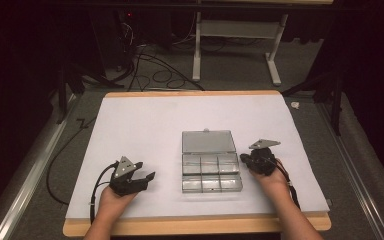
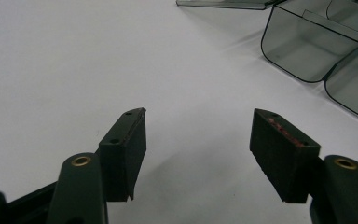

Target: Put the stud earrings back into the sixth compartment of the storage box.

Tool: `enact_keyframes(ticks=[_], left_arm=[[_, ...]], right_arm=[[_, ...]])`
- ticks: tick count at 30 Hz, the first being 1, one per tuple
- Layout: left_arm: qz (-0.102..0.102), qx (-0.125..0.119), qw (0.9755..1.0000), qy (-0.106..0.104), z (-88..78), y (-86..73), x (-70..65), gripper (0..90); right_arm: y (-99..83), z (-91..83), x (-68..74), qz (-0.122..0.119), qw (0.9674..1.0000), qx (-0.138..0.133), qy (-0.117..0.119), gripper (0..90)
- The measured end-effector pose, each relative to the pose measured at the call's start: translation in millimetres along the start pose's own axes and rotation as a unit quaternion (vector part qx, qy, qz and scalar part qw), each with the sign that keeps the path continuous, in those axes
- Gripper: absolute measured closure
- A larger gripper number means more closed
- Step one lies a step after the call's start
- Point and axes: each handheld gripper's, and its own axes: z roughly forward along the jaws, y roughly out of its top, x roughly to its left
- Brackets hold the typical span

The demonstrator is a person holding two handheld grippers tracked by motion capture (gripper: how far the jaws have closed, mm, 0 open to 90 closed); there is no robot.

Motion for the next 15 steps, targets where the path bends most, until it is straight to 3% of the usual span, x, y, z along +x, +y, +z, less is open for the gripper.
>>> enact_keyframes(ticks=[8, 11, 15], left_arm=[[-0.003, 0.001, 1.0000, -0.003, -0.2, 0.0, 0.8, 36.8], [-0.013, -0.002, 0.9999, -0.005, -0.8, -0.2, 3.0, 37.1], [-0.009, -0.007, 0.9999, 0.000, -1.7, -0.7, 1.5, 38.0]], right_arm=[[2.5, -8.9, 2.5, -0.002, 0.9999, -0.017, 0.003, 88.5], [2.1, -13.8, 2.6, 0.003, 0.9998, -0.019, 0.005, 88.5], [-1.2, -21.4, 4.5, 0.009, 0.9996, -0.025, 0.007, 88.4]])
